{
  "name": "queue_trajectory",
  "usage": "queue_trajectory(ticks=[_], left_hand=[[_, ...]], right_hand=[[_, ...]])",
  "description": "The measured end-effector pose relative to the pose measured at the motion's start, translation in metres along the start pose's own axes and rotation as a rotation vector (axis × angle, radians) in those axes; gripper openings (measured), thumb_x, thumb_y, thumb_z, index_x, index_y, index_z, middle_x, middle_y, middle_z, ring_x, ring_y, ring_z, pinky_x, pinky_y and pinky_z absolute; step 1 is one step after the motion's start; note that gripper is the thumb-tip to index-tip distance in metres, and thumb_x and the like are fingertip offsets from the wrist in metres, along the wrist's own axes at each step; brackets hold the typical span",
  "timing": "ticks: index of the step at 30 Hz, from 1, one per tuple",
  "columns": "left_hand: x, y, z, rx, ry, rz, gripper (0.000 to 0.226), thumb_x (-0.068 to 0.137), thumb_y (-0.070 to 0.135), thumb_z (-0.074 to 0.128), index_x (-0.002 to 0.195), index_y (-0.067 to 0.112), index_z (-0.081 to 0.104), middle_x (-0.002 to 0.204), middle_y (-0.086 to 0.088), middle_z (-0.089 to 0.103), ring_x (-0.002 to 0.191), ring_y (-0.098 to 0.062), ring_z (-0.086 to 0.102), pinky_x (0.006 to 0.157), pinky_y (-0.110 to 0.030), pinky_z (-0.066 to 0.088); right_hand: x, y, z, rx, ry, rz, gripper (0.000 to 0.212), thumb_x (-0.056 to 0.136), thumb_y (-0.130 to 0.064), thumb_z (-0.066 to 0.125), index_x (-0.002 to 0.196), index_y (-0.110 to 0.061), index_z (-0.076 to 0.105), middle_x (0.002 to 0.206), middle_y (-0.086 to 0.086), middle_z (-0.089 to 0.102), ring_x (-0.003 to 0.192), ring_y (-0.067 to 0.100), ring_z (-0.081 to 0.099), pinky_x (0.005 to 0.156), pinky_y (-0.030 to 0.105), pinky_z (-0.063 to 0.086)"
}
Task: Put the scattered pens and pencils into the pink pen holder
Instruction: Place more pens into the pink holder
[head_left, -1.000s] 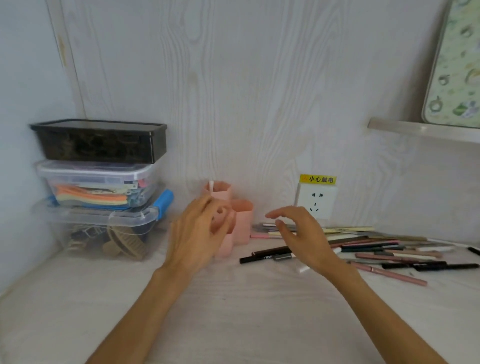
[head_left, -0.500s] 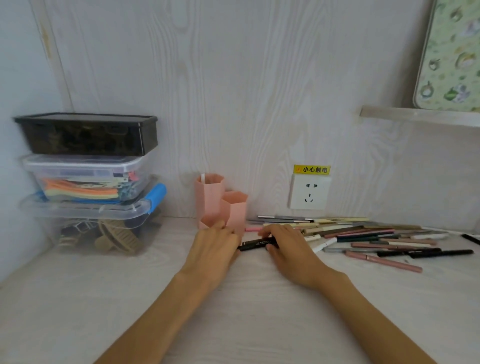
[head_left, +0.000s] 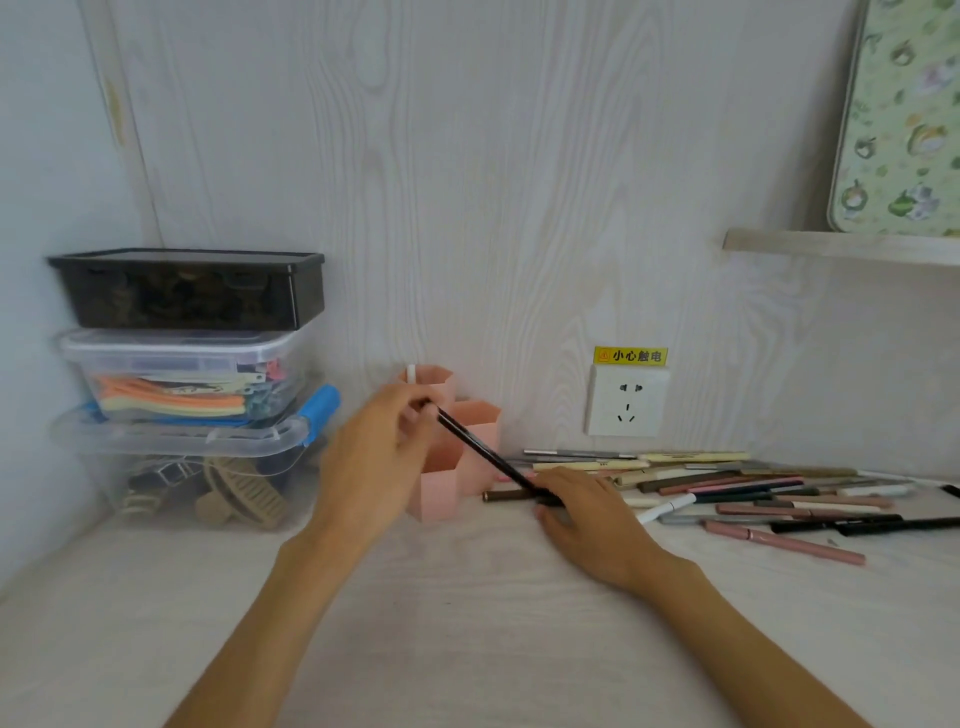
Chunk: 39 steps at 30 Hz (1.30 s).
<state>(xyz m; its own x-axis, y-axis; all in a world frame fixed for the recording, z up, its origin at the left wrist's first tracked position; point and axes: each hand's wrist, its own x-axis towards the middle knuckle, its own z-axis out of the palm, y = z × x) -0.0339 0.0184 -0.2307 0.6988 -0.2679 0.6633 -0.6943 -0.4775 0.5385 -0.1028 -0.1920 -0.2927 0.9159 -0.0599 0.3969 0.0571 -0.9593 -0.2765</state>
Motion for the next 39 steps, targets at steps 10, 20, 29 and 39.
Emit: queue_trajectory(ticks=[10,20,29,39], left_hand=[[0.006,0.001,-0.012,-0.231,0.562,0.232,0.025,0.096,0.022,0.050,0.118,0.015,0.060,0.109,0.009,0.052,0.090,-0.006,0.055,0.063,-0.021,0.054],[-0.004,-0.003,0.014,0.111,0.303,0.121,0.026,0.084,0.023,0.066,0.109,0.029,0.063,0.091,0.005,0.069,0.082,-0.011,0.061,0.051,-0.012,0.033],[-0.008,-0.022,0.028,0.361,-0.001,0.097,0.076,0.086,0.014,0.056,0.148,0.033,0.015,0.138,0.002,0.037,0.119,-0.015,0.035,0.077,-0.025,0.045],[-0.009,-0.011,0.024,0.313,0.015,0.084,0.071,0.080,0.006,0.062,0.143,0.017,0.030,0.121,-0.006,0.049,0.099,-0.020,0.051,0.064,-0.025,0.045]], right_hand=[[0.004,-0.014,-0.013,-0.118,0.325,-0.103,0.015,0.089,-0.021,0.057,0.104,-0.023,0.060,0.097,-0.004,0.068,0.091,0.019,0.060,0.078,0.028,0.043],[0.026,-0.047,-0.044,0.847,0.758,0.062,0.057,0.092,-0.010,0.054,0.138,-0.032,0.030,0.105,-0.004,0.060,0.080,0.008,0.070,0.076,0.015,0.055],[0.067,-0.072,-0.023,0.573,0.655,-0.006,0.050,0.090,-0.014,0.057,0.127,-0.037,0.032,0.096,-0.016,0.061,0.076,0.001,0.066,0.069,0.019,0.054],[0.029,-0.016,-0.028,0.117,0.353,-0.069,0.036,0.098,-0.032,0.039,0.134,-0.031,0.040,0.120,-0.018,0.053,0.112,-0.003,0.041,0.091,0.017,0.031]])
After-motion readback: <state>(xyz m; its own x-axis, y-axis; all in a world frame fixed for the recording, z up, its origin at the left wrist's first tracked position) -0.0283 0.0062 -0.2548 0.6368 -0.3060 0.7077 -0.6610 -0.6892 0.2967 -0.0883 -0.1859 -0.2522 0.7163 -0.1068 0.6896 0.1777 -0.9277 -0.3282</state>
